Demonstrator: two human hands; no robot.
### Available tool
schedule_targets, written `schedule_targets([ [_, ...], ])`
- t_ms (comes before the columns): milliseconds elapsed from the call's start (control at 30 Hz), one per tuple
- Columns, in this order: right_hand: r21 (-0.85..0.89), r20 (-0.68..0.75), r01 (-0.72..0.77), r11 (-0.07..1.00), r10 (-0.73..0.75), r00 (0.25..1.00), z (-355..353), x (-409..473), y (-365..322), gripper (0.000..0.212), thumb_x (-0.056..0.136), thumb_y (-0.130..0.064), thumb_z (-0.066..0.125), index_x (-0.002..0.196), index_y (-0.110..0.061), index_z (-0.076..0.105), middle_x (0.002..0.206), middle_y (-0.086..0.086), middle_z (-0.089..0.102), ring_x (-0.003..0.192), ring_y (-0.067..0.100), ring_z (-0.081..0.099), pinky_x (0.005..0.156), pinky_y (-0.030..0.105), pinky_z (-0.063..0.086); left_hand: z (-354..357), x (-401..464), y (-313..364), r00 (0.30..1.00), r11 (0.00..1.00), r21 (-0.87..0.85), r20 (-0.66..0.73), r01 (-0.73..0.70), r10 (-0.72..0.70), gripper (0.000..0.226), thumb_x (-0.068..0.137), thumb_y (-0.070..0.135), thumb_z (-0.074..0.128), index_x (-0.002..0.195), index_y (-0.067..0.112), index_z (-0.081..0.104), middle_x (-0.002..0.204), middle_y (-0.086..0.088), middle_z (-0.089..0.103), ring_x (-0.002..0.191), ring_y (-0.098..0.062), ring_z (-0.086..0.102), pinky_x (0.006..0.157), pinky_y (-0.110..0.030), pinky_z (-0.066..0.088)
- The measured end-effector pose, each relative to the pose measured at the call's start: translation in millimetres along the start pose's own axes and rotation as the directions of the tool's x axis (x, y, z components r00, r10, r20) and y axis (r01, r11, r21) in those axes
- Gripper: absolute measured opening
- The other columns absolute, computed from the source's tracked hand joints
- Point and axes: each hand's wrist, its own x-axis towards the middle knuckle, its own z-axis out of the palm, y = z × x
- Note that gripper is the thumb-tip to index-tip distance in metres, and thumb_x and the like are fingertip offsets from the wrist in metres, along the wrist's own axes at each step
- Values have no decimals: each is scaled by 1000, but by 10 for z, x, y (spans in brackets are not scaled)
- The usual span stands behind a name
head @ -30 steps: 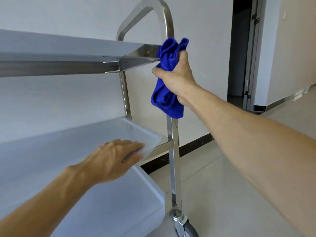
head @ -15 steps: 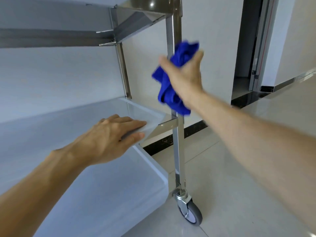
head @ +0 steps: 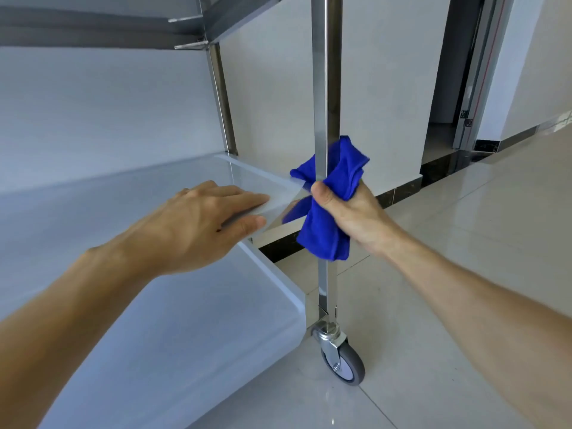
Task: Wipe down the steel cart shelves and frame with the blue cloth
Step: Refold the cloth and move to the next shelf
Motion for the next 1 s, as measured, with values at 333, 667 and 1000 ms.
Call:
schedule_targets([
  [333,47,-248,33,998,-20,968,408,-331,678,42,70,-38,88,90,-47,53,82,-13,68,77,4,67,69,15,52,2,-7,13,1000,999,-27,4,23,-23,59,88,65,25,141,48,45,116,29,52,105,-6,43,92,-30,37],
  [667,29,-179,-334,942,333,926,431,-872,1456,32,78,-20,83,94,-18,56,70,-3,58,59,13,56,57,25,51,8,-15,33,999,998,-56,-14,32,-33,58,88,63,29,140,44,48,106,29,50,99,-2,40,87,-27,33],
  [1000,191,-81,-192,963,210,974,92,-304,199,58,81,-67,62,97,-11,63,81,6,59,74,22,59,70,38,49,-32,-49,-19,977,939,-300,-76,167,-199,28,93,65,37,108,56,59,105,28,64,99,3,55,86,-25,44],
])
